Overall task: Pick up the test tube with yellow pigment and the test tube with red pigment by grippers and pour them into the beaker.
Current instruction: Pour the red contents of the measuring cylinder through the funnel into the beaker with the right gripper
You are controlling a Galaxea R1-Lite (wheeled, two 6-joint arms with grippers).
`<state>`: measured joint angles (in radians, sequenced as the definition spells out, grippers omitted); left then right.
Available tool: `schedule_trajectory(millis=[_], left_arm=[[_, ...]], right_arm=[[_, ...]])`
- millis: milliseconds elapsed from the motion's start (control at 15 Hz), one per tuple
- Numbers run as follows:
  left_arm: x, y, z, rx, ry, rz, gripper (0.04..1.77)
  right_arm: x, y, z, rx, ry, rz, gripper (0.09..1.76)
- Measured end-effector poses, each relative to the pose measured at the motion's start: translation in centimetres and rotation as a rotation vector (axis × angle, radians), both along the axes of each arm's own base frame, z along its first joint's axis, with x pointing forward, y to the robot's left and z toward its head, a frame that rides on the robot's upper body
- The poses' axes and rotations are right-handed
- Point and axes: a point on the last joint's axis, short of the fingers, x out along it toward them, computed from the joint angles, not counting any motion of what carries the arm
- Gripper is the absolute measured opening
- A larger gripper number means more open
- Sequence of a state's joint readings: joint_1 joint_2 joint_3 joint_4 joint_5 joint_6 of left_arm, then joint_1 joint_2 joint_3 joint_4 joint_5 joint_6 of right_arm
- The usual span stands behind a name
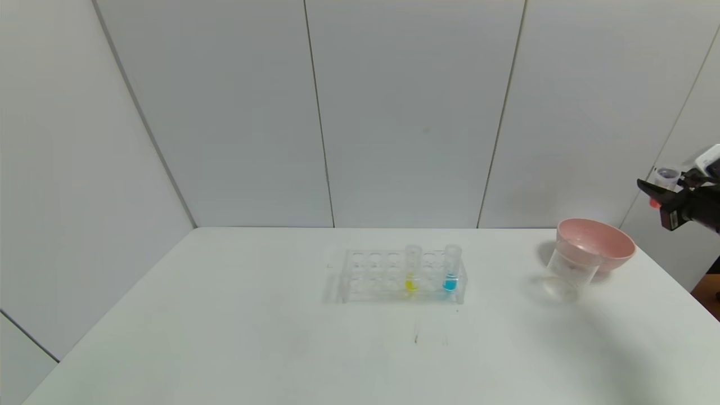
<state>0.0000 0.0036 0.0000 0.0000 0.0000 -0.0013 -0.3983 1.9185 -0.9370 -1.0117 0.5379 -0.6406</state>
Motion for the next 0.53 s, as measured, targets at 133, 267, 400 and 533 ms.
schedule_trajectory(millis=[133, 267, 400, 533], left_arm=[[0.0, 0.0, 0.0, 0.000, 0.000, 0.000, 1.76], [0.0, 0.0, 0.0, 0.000, 0.000, 0.000, 1.76], [0.0, 0.0, 0.0, 0.000, 0.000, 0.000, 1.76], [0.0, 0.0, 0.0, 0.000, 0.000, 0.000, 1.76]], right_arm=[[0.4, 0.8, -0.4, -0.036, -0.020, 0.025, 0.56], [0.6, 1.4, -0.9, -0.068, -0.029, 0.073, 0.56], [0.6, 1.7, -1.5, -0.116, -0.027, 0.122, 0.56], [0.7, 1.4, -2.1, -0.169, -0.023, 0.140, 0.56]])
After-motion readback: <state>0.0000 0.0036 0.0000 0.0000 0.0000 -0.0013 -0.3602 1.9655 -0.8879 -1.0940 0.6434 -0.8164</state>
